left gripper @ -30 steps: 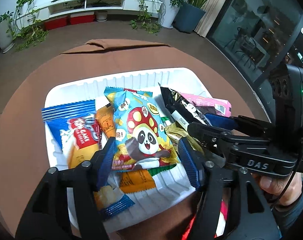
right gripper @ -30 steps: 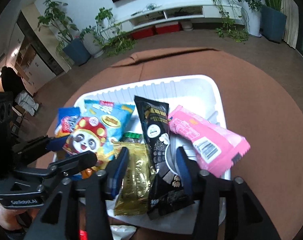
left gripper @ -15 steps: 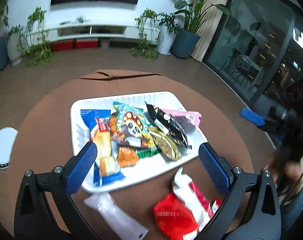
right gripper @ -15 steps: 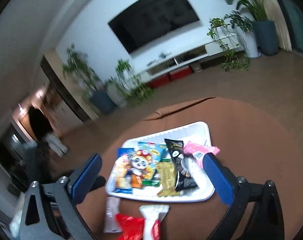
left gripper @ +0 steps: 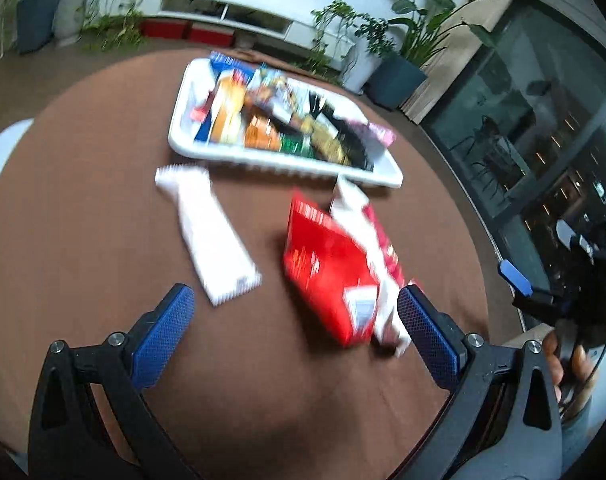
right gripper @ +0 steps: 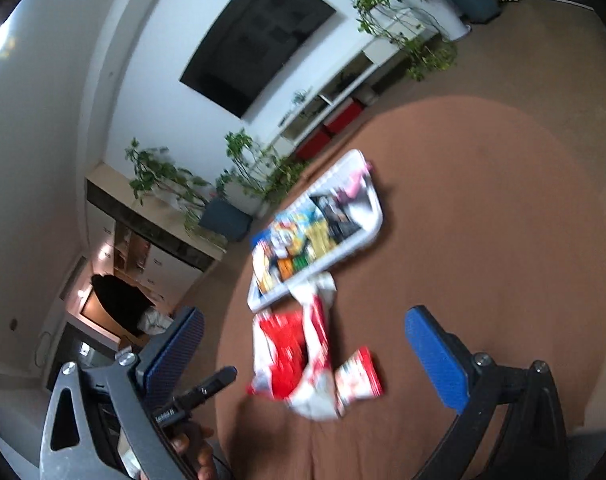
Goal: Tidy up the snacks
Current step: 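Withdraw both grippers from the tray toward the red bag and white packets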
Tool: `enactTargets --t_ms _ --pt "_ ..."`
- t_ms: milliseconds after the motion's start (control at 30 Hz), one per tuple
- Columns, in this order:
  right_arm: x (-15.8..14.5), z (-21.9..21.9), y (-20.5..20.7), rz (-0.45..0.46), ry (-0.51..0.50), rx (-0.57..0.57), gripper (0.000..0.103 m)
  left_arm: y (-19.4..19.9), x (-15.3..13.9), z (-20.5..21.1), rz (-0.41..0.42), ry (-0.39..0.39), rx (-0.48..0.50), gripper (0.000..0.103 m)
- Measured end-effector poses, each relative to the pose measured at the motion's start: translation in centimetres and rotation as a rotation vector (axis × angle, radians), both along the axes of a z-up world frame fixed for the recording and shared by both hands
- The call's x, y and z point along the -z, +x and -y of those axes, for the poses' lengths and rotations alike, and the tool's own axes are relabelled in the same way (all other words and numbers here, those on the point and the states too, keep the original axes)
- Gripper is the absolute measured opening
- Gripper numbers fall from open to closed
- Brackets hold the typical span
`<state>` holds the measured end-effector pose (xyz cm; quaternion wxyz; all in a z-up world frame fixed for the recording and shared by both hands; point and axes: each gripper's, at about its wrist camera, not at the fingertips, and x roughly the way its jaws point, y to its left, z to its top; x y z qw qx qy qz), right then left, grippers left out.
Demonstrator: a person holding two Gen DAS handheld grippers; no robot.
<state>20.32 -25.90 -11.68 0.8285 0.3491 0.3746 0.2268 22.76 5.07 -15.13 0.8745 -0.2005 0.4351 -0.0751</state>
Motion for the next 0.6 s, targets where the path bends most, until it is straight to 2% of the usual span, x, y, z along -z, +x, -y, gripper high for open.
enactTargets --t_ms 233,533,600 --pt "2.3 -0.6 -3.1 -0.060 -0.018 -0.026 0.103 -2.1 1.1 1.3 -0.020 -0.007 0.002 0.103" --pt "2.3 -2.3 -4.5 -0.029 -0.058 -0.073 0.100 0.4 0.1 3.4 -0.038 0.014 0.048 0.101" --pt "2.6 -2.3 -4.7 -0.029 -0.062 -0.080 0.099 1.1 -0.1 3.8 -0.041 0.016 0.059 0.097"
